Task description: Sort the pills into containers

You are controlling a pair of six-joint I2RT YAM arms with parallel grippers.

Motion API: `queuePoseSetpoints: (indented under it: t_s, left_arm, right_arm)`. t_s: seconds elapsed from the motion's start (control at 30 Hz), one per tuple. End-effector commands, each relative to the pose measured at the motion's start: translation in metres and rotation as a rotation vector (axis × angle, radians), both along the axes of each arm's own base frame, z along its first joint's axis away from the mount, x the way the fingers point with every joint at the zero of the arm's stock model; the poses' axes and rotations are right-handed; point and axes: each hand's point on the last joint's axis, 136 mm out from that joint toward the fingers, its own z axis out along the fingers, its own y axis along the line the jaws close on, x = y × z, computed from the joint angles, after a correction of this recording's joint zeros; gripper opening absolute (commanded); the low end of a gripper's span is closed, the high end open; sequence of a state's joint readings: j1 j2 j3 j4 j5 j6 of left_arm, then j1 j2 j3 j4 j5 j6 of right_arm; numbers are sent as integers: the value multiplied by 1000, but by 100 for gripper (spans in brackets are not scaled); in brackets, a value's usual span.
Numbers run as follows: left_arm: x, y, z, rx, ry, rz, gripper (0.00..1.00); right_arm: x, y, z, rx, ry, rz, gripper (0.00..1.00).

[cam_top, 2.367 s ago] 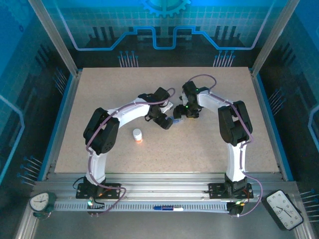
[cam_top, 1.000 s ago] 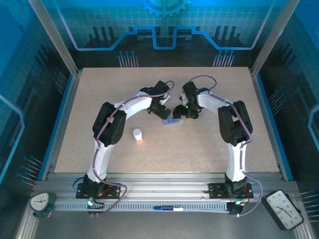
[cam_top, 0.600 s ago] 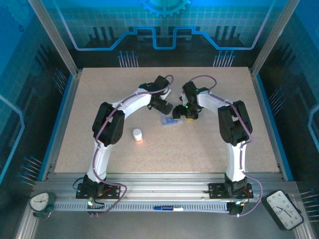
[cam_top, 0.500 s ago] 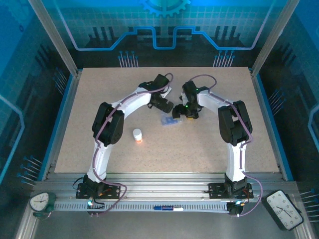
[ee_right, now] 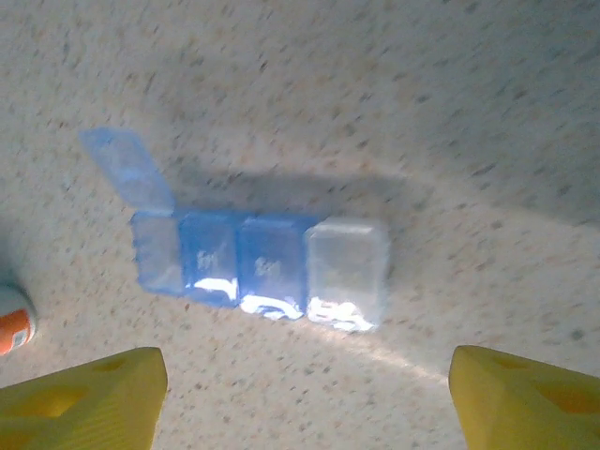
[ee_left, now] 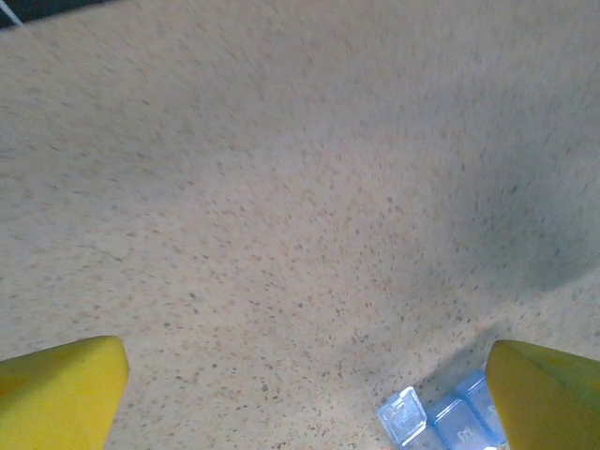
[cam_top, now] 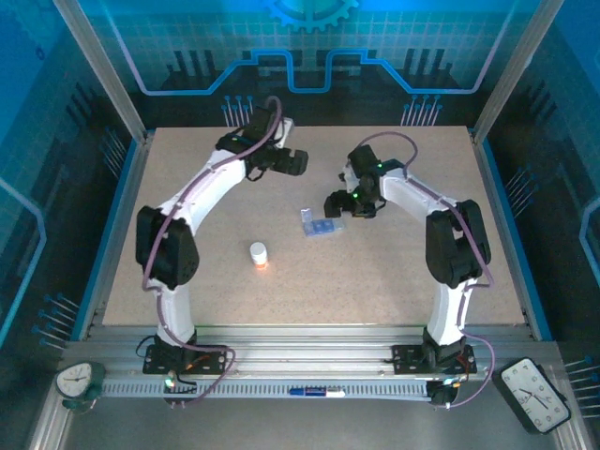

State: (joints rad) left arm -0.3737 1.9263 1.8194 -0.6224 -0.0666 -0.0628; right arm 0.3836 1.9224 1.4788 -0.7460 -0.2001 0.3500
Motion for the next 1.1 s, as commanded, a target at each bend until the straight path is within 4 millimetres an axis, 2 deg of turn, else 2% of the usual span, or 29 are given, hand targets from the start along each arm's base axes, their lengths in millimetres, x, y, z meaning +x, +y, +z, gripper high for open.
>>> queuePoseSetpoints:
  t_s: [0.0,0.2,0.43,0.77,1.07]
  left_arm:
    - [-7,19,18,-88,-16,70,99]
    - [-21,51,25,-153,-21,150,99]
    - [-37,66,22,-180,-15,204,99]
    - [-47,73,19,-193,-9,226,99]
    - [-50,74,15,-196,1,232,99]
  right_arm:
    - [-26,25,-2,56,52,30,80]
    - [-40,59,-10,96,84,47,79]
    - [-40,86,-21,132,113,42,79]
    - [-43,103,-34,147,148,48,78]
    - [-33,109,-40,149,144,36,78]
